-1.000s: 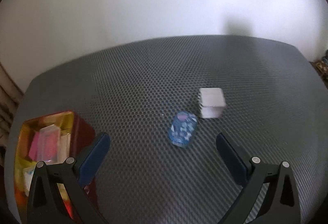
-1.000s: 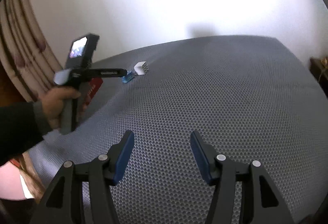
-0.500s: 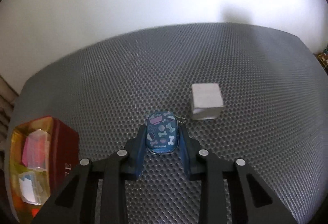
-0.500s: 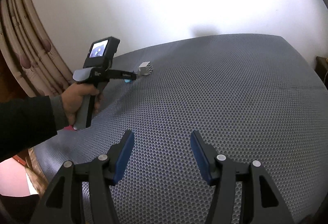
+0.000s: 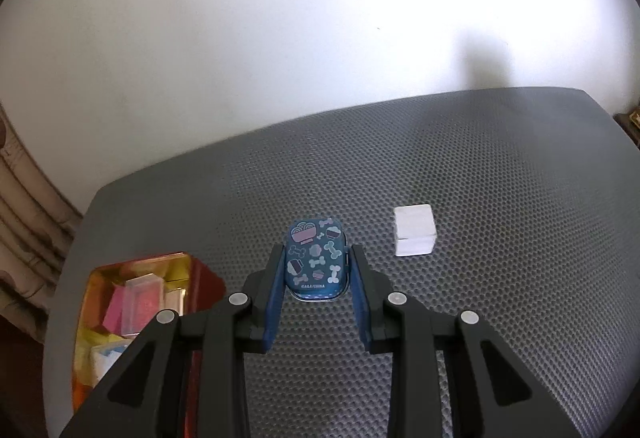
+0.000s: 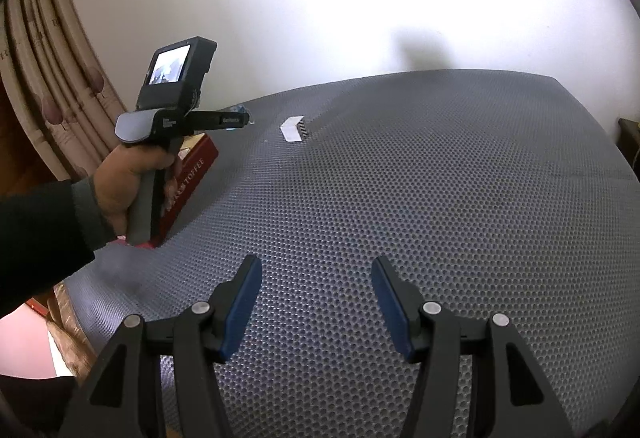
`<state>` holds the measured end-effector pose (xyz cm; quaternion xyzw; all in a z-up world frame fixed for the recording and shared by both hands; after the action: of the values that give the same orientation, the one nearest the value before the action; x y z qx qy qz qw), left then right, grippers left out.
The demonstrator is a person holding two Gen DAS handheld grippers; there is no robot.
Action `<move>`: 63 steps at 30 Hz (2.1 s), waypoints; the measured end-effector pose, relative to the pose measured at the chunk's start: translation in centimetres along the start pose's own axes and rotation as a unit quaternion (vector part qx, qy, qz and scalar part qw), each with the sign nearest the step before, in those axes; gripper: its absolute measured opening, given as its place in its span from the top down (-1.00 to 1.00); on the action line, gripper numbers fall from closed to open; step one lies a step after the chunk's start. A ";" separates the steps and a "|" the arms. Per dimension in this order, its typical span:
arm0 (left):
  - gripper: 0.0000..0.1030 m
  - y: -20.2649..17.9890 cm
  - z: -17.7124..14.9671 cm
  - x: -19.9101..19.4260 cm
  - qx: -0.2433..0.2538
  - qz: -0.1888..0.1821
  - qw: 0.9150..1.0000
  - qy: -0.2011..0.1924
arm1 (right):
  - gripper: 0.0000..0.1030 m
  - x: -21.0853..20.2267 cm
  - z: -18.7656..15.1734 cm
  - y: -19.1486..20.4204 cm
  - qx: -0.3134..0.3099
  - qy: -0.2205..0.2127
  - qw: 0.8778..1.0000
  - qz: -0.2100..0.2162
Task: Organize rigid objects
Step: 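Reach the left tool to the blue patterned case and grasp it, then carry the blue patterned case over the tin with the left tool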
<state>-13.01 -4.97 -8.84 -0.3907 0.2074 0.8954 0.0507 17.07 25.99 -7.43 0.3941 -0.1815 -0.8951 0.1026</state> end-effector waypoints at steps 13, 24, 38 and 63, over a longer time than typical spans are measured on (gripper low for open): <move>0.47 2.0 1.3 -0.9 -0.004 0.023 1.000 0.001 | -0.14 0.2 -0.1 -0.1 0.000 0.003 1.000 0.007; 0.47 13.6 -1.7 -7.9 -0.069 0.031 0.997 -0.018 | -0.14 0.8 0.3 -1.5 0.024 0.004 1.000 0.019; 0.47 20.8 -14.0 -11.3 -0.199 0.040 0.978 0.043 | -0.14 0.7 0.4 -1.0 0.026 0.004 0.999 0.029; 0.47 18.5 -18.3 -4.1 -0.279 0.006 0.941 0.193 | -0.15 -0.3 1.4 -0.8 0.025 -0.009 0.999 0.034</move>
<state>-2.44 -29.03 -10.86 -0.5529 -0.0430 0.8253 -0.1066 16.25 27.17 -6.70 0.3817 -0.2184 -0.8898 0.1218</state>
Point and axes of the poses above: each gripper's, at about its wrist camera, not at the fingertips, and x roughly the way its jaws point, y to its left, z to its top, the point moved 2 cm from there along x, roughly the way its jaws point, and after that the axes turned 10 degrees about x, right-handed, at the moved point
